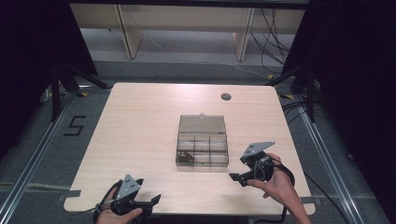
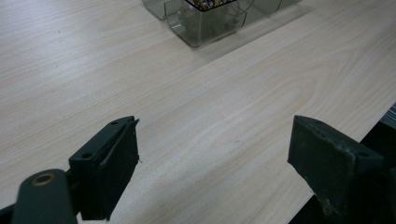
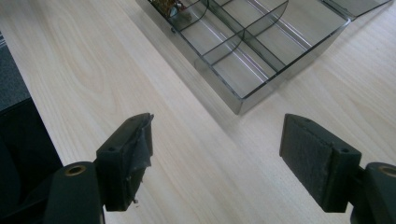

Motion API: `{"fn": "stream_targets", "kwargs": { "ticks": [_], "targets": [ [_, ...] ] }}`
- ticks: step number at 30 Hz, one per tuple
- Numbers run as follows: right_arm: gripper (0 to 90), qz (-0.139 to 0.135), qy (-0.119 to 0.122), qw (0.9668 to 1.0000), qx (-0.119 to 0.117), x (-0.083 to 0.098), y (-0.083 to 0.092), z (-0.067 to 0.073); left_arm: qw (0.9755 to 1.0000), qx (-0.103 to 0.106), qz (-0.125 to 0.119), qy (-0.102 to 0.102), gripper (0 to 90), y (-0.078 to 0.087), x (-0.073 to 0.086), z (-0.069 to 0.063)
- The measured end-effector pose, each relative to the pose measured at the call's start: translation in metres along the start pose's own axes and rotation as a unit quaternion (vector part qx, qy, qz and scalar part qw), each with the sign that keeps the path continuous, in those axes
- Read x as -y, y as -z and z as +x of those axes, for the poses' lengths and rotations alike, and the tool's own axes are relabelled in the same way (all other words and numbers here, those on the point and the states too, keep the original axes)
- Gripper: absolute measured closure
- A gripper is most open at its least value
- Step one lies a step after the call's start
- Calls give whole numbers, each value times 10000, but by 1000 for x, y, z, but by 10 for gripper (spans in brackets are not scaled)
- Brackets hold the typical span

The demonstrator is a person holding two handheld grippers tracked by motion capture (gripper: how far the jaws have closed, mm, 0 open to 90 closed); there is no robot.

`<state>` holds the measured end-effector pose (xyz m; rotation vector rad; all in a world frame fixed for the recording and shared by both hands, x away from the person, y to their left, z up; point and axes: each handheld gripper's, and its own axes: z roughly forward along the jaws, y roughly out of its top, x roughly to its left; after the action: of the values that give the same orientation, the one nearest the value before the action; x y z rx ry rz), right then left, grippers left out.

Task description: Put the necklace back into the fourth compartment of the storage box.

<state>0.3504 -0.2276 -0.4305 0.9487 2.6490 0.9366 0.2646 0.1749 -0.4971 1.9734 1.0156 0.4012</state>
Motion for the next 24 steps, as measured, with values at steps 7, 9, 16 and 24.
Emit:
{"fn": "stream_targets", "kwargs": {
  "ticks": [7, 9, 16, 24],
  "targets": [
    [230, 7, -153, 9999, -54, 7, 3, 0, 9999, 3, 13, -114, 157, 0, 0, 1],
    [227, -79, -73, 9999, -46, 11, 1, -1, 9997, 7, 101, -220, 156, 2, -1, 3],
    [226, 10, -227, 9997, -108, 18, 1, -1, 10000, -10, -4, -33, 157, 0, 0, 0],
    [218, -135, -263, 9995, -71, 23, 0, -1, 9998, 16, 92, -197, 157, 1, -1, 2]
  ]
}}
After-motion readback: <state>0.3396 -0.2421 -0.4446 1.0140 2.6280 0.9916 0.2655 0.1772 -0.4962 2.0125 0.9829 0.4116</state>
